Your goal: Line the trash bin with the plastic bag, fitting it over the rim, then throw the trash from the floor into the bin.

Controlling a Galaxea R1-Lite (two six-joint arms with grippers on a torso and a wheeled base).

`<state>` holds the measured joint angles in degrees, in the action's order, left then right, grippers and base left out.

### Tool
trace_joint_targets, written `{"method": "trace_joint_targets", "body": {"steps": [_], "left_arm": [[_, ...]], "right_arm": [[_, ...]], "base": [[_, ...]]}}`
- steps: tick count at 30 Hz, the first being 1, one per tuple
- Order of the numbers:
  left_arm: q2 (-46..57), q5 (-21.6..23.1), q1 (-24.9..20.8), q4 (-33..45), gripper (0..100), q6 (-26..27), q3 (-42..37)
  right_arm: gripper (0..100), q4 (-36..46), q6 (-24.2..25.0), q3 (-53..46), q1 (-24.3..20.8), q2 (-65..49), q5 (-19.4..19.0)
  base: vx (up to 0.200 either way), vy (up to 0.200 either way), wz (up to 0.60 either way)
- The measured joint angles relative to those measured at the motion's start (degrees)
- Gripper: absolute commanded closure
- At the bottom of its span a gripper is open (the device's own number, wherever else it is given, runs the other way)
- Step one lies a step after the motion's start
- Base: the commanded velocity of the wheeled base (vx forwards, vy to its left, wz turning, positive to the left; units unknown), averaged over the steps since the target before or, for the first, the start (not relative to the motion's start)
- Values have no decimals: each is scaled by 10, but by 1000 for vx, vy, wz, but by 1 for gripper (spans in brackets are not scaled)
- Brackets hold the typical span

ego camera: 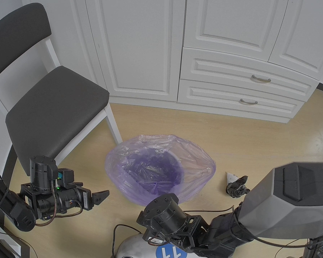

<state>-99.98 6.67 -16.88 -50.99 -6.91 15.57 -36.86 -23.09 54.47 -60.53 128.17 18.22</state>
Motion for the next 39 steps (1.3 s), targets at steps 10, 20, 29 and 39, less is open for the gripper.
{"method": "trace_joint_targets", "body": {"steps": [10, 20, 29, 39], "left_arm": [[0, 0, 1, 0, 0, 0, 0], [-1, 0, 1, 1, 0, 0, 1], [-2, 0, 2, 0, 0, 0, 1], [-3, 0, 2, 1, 0, 0, 2]], "right_arm": [[100, -3, 10, -3, 2, 18, -54], [100, -6, 15, 6, -7, 72, -59], [0, -5, 5, -3, -25, 38, -58], [0, -6, 1, 21, -8, 3, -58]], "base": [[0, 0, 0], [0, 0, 0], [0, 0, 0], [0, 0, 0]]}}
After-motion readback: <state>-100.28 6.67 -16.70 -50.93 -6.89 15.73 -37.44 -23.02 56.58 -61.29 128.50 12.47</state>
